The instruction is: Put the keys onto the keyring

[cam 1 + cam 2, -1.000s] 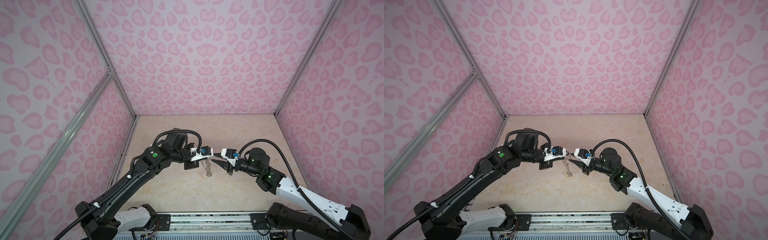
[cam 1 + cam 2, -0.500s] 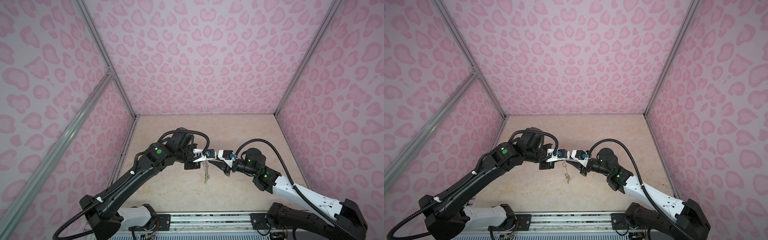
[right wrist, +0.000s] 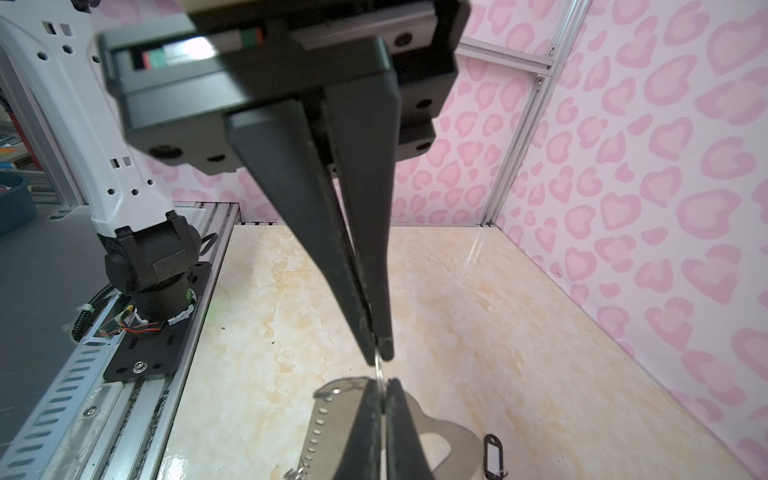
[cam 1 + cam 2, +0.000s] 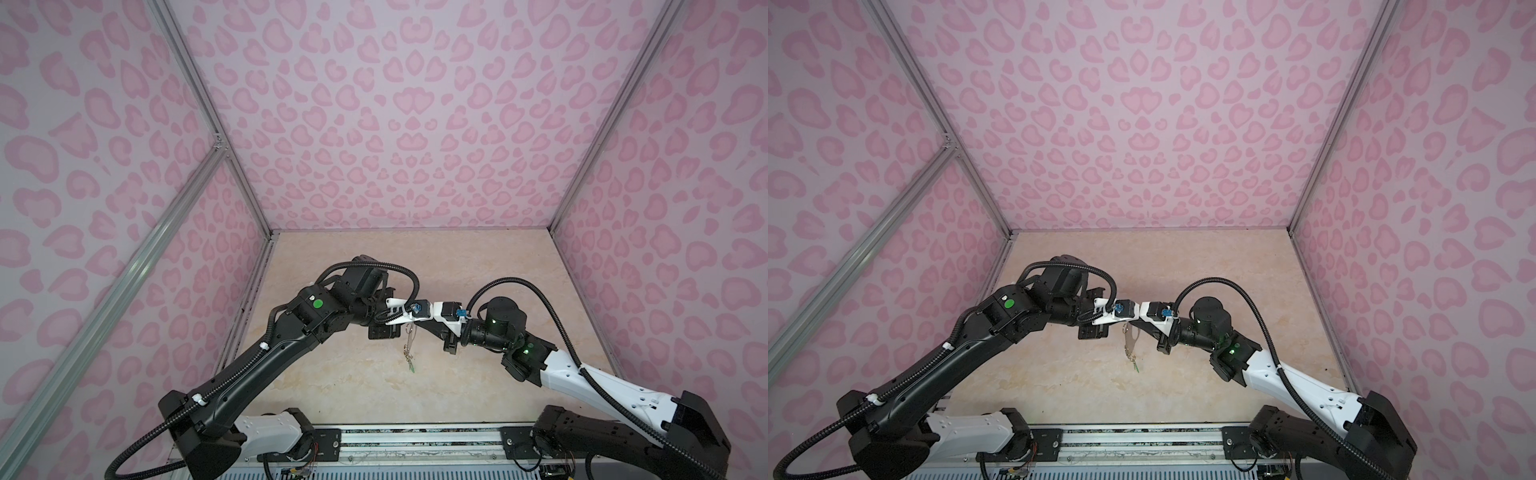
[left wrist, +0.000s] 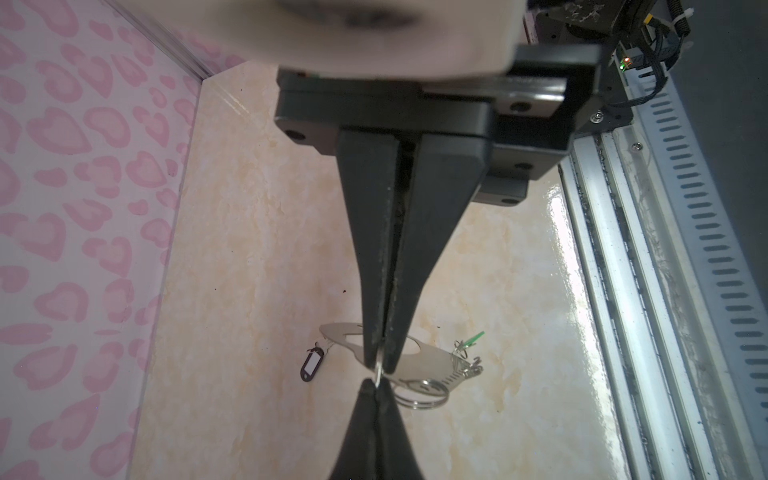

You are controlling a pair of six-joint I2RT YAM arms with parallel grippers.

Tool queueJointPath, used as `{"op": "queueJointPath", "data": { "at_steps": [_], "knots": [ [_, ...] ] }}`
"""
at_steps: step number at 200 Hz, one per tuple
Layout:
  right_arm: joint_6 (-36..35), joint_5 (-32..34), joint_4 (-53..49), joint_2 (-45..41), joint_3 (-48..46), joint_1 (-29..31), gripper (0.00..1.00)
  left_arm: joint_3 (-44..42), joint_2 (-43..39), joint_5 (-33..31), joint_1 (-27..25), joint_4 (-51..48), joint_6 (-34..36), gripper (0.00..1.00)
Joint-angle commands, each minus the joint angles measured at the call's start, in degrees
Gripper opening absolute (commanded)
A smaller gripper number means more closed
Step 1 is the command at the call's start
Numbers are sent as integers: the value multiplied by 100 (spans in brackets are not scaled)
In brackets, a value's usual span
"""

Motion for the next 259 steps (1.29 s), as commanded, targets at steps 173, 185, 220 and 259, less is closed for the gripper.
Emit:
{"op": "queueJointPath", "data": {
  "at_steps": [173, 185, 220, 259],
  "knots": [
    [-62, -370, 206, 186, 282, 85, 0, -2619, -1392, 3036, 1511, 3629, -1610, 18],
    [-145, -335, 63, 211, 377, 140, 0, -2619, -1366, 3068, 1511, 3643, -1617, 15],
    [-53, -276, 318, 198, 291, 143, 0, -2575, -1330, 3105, 1511, 3602, -1600, 7],
    [-113, 79, 156, 162, 195, 139, 18, -2364, -1343, 3031, 1511, 3341, -1538, 3]
  ]
}}
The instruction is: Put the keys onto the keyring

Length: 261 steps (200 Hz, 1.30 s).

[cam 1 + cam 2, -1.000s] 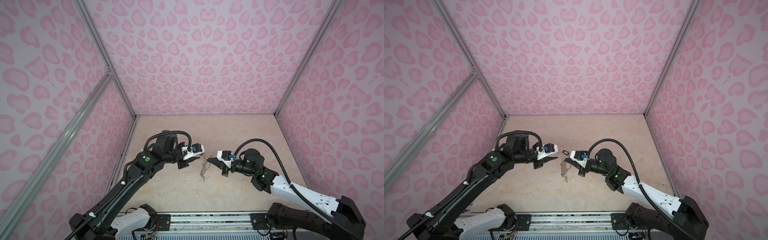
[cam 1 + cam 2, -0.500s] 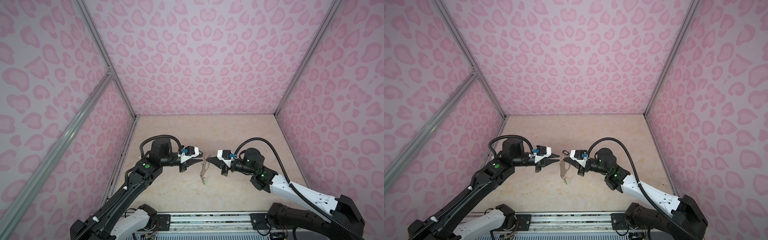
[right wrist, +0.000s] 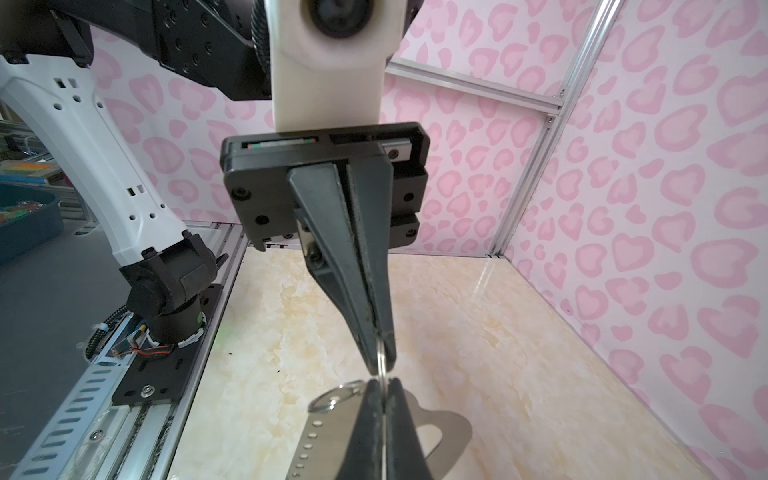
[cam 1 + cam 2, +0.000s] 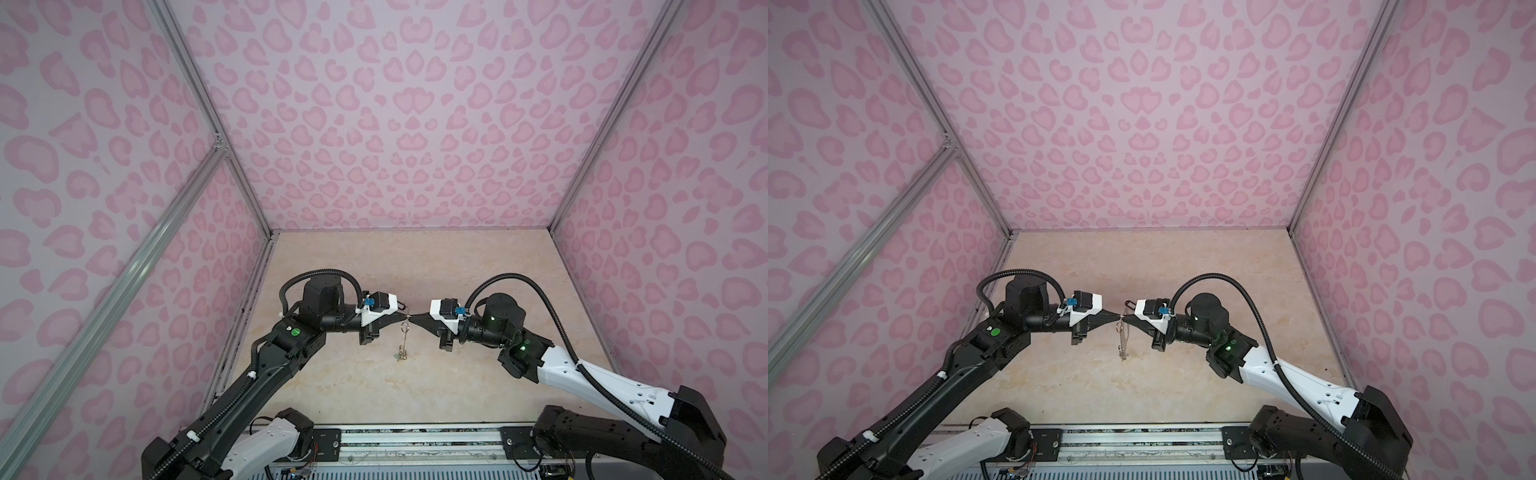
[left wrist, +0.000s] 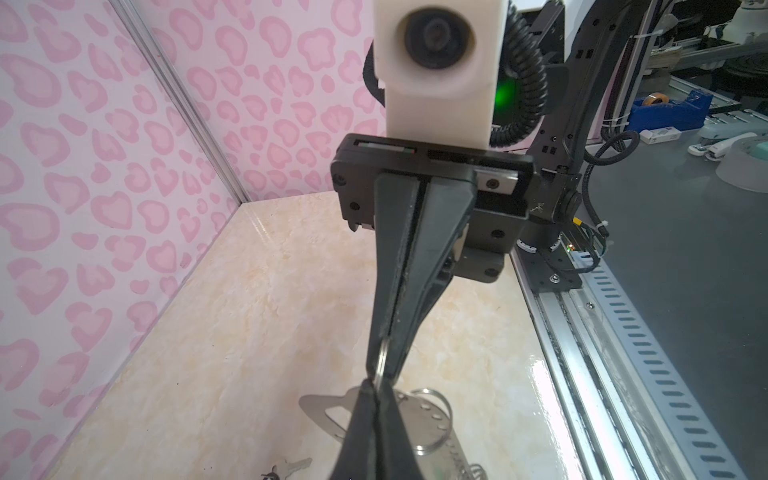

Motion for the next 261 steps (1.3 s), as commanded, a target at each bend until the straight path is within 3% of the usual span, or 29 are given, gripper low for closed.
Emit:
{"op": "queueJointPath", "data": {
  "at_steps": [1, 26, 66, 116, 176, 211, 243, 261],
  "knots": [
    [-119, 318, -66, -36, -92, -1, 19, 215, -3, -26, 1, -73, 53, 3],
    [-338, 763, -347, -216, -158, -3, 29, 631, 105, -477, -71, -863, 342, 3],
    [-612, 1034, -690, -408, -112, -3, 29, 1467, 494, -1663, -562, -2388, 1159, 3],
    [-436, 704, -322, -451, -136, 20, 26, 2197, 966, -2561, -1060, -3237, 1511, 3],
    [-252, 382, -53, -199, -101, 84, 19, 2571, 1237, -2983, -1381, -3577, 1674, 3],
    [-304, 394, -122, -119, -94, 102, 3, 2685, 1197, -2895, -1423, -3541, 1680, 3],
    [-270, 463, -126, -94, -110, 102, 5, 2576, 1054, -2731, -1419, -3323, 1661, 3],
    [-249, 435, 6, -105, -145, 102, 0, 2558, 1053, -2706, -1419, -3330, 1649, 3]
  ]
}}
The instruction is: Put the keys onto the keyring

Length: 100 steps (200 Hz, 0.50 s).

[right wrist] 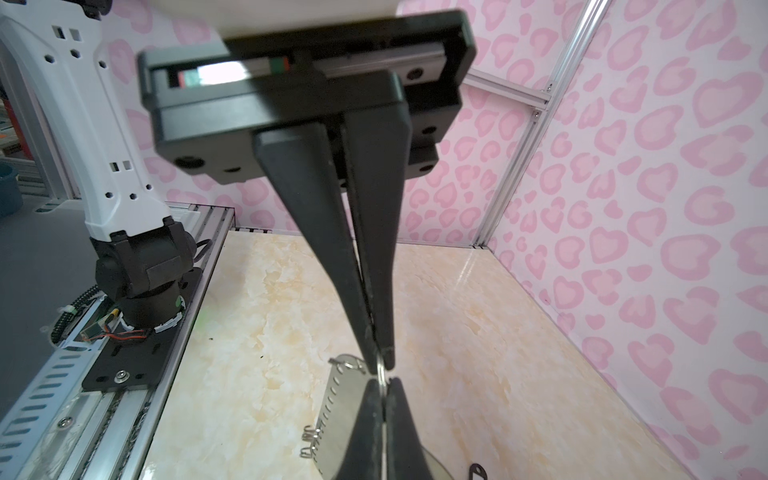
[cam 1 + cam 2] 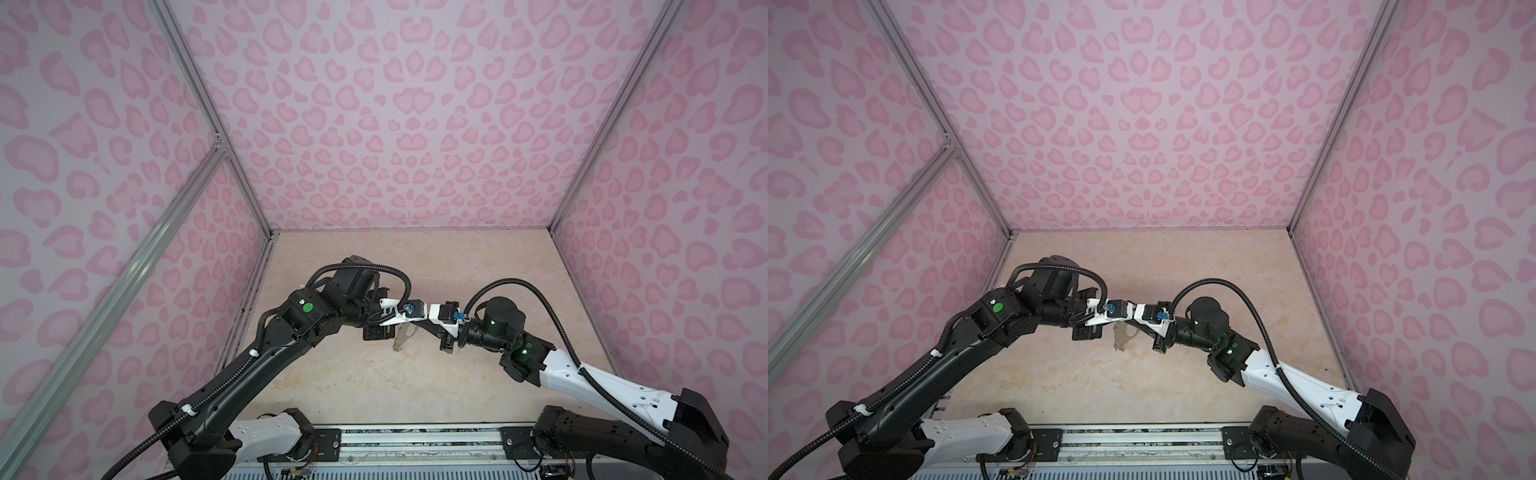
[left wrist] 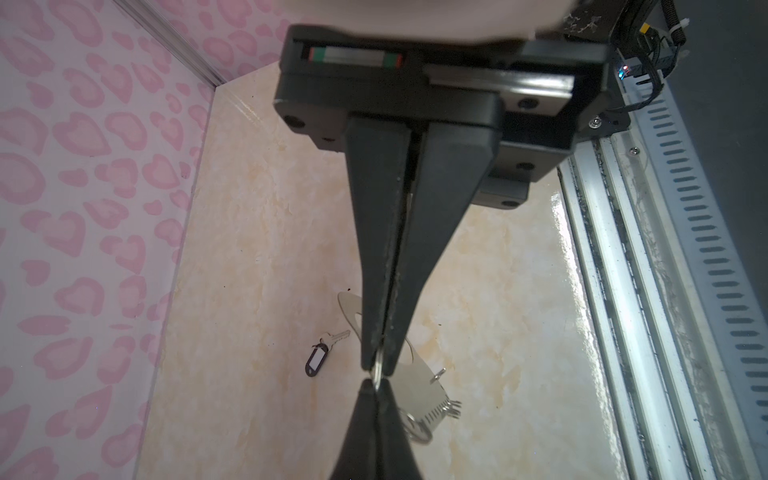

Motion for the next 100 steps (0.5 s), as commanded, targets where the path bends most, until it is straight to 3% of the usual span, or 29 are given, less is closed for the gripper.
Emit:
{"op": "queueJointPath", "data": {
  "at_steps": [1, 25, 66, 100],
  "knots": [
    [58, 10, 147, 19, -43, 15, 0, -24, -55, 240, 6, 202, 22, 3],
    [158, 28, 374, -34, -125, 8, 0, -419, -258, 289, 163, 644, -235, 23],
    [397, -130, 997, -28, -279, 7, 0, -1468, -973, 1682, 1153, 2238, -1228, 24],
    [539, -239, 1295, 10, -291, 5, 0, -2041, -1160, 2262, 1340, 2916, -1718, 23]
  ]
}}
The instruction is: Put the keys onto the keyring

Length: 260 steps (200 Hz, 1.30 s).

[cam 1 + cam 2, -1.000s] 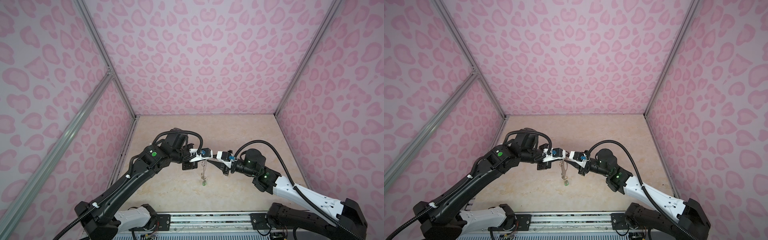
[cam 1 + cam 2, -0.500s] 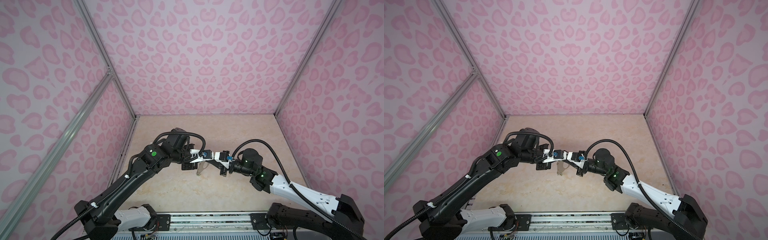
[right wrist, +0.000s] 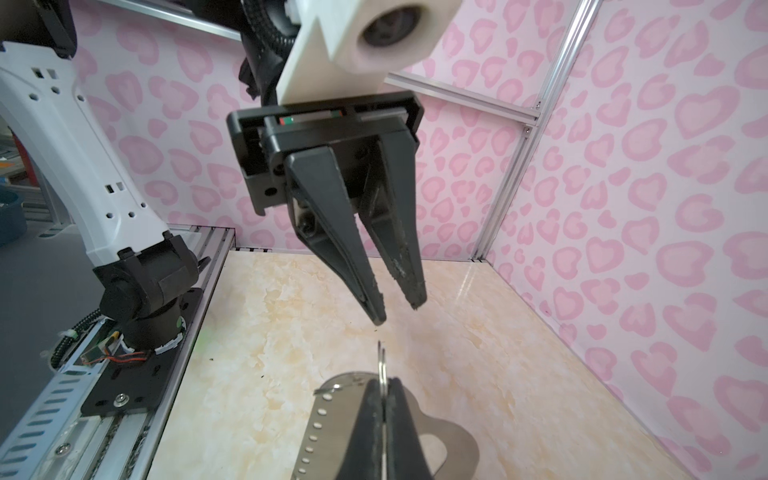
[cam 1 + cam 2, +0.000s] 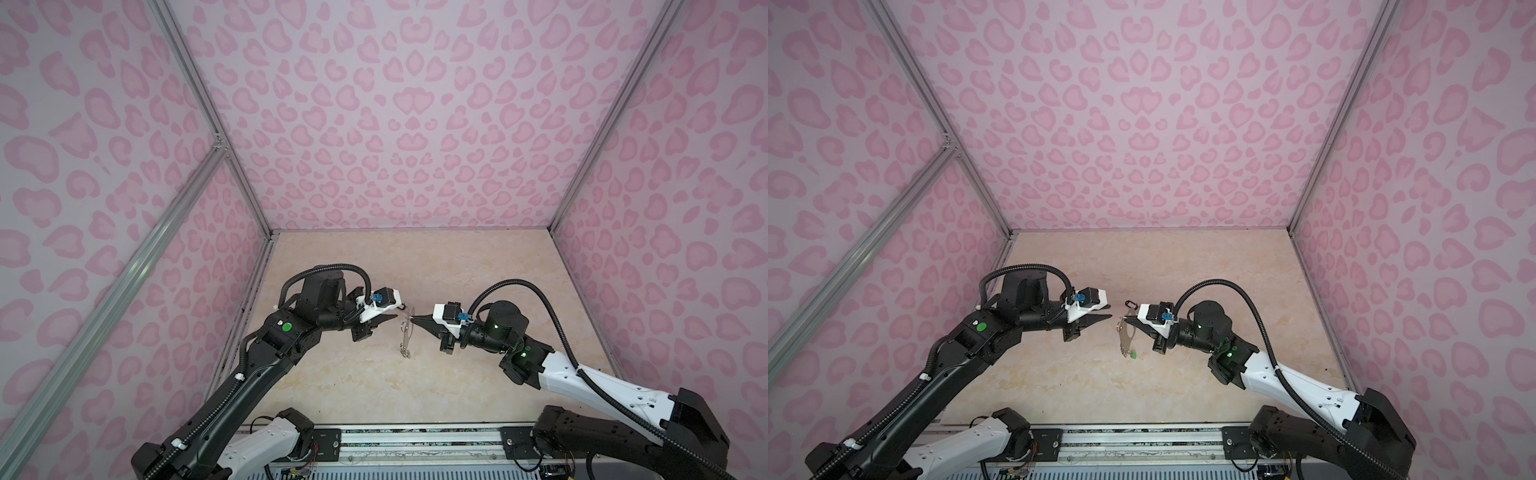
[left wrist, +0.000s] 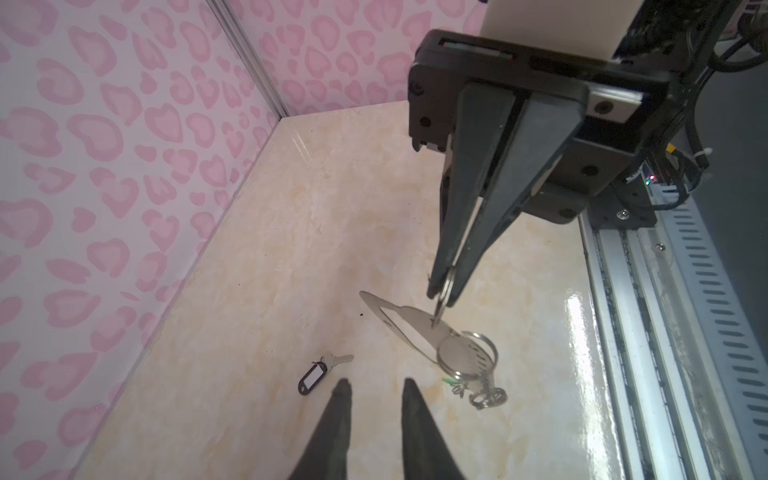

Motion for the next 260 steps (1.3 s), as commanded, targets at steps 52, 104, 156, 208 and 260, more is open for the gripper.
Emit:
{"op": "queueJointPath", "data": {
  "at_steps": [52, 104, 156, 208, 260],
  "knots": [
    [311, -214, 827, 122, 15, -3, 0, -565, -89, 1402, 70, 1666, -909, 20],
    [416, -245, 987, 175, 20, -6, 0, -743, -140, 1657, 62, 2029, -1117, 15],
    [478, -335, 929, 216, 36, -9, 0, -663, -133, 1641, 62, 1962, -1053, 3],
    [-279, 609, -387, -201, 154, -38, 33, 10, 43, 888, -25, 676, -410, 3],
    [-631, 620, -1035, -412, 291, -47, 32, 876, 545, -424, -605, -870, 506, 3]
  ]
}}
